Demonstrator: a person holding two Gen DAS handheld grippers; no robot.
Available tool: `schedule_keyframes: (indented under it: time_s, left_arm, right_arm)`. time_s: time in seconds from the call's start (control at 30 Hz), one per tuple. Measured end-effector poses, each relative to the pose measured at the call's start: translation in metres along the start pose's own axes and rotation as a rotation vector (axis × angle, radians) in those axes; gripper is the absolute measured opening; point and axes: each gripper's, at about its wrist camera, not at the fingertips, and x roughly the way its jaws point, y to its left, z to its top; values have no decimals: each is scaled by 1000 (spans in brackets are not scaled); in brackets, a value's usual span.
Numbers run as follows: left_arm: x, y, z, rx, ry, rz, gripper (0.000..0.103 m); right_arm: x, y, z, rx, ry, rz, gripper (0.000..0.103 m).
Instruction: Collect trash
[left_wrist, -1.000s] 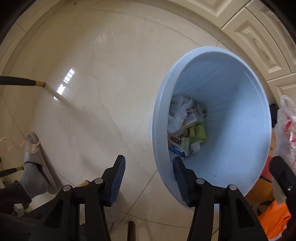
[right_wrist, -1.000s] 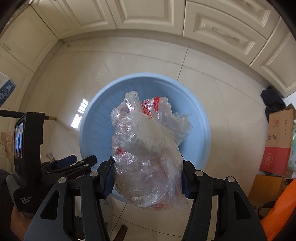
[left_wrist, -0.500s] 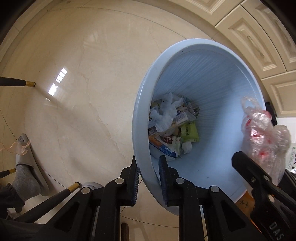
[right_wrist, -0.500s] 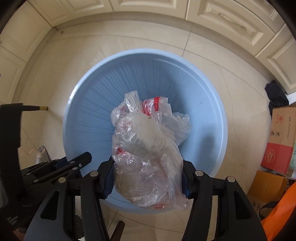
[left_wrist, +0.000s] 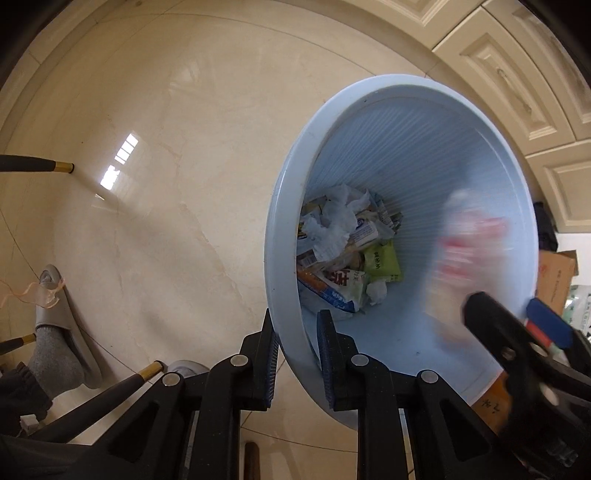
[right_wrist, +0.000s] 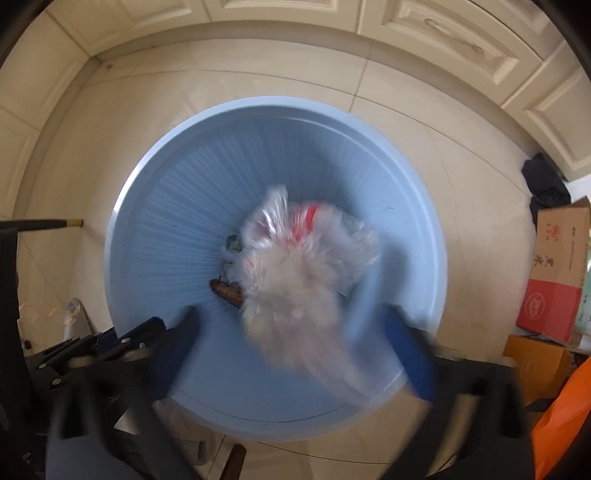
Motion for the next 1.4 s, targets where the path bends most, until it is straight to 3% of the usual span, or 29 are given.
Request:
schedule_keyframes:
  time_s: [0.07, 0.13, 0.2, 0.4, 0.47, 0.7, 0.93, 1.1, 1.23, 1.4]
  left_arm:
    - [2, -9, 3, 10, 5, 42, 30]
    - [3, -7, 1, -2, -3, 76, 77]
    - [1, -3, -1, -18, -39, 102, 95]
    - [-16, -16, -17, -3, -80, 61, 101]
    - [-26, -22, -24, 7, -87, 14, 102]
    - [-97, -47, -72, 116, -214, -43, 102]
    - [-228, -68, -159, 287, -554, -70, 102]
    - [-321, -54, -240, 332, -840, -86, 102]
    - [-376, -19, -307, 309, -1039, -27, 102]
    - [-417, 27, -386, 208, -1179, 86, 102]
  right_arm:
    - [-4, -4, -2, 22, 4, 0, 103]
    - [-12, -8, -5, 43, -2, 11, 103]
    - [-21, -12, -9, 53, -10, 12, 103]
    - [-64, -28, -24, 106, -49, 38, 103]
    - [-79, -36, -28, 128, -61, 52, 103]
    - [-166, -52, -53, 202, -153, 97, 103]
    - [-307, -51, -78, 210, -392, 155, 103]
    - [-411, -28, -98, 165, -577, 204, 103]
    - [-490, 10, -113, 83, -725, 241, 103]
    - [-570, 66, -135, -30, -875, 348, 103]
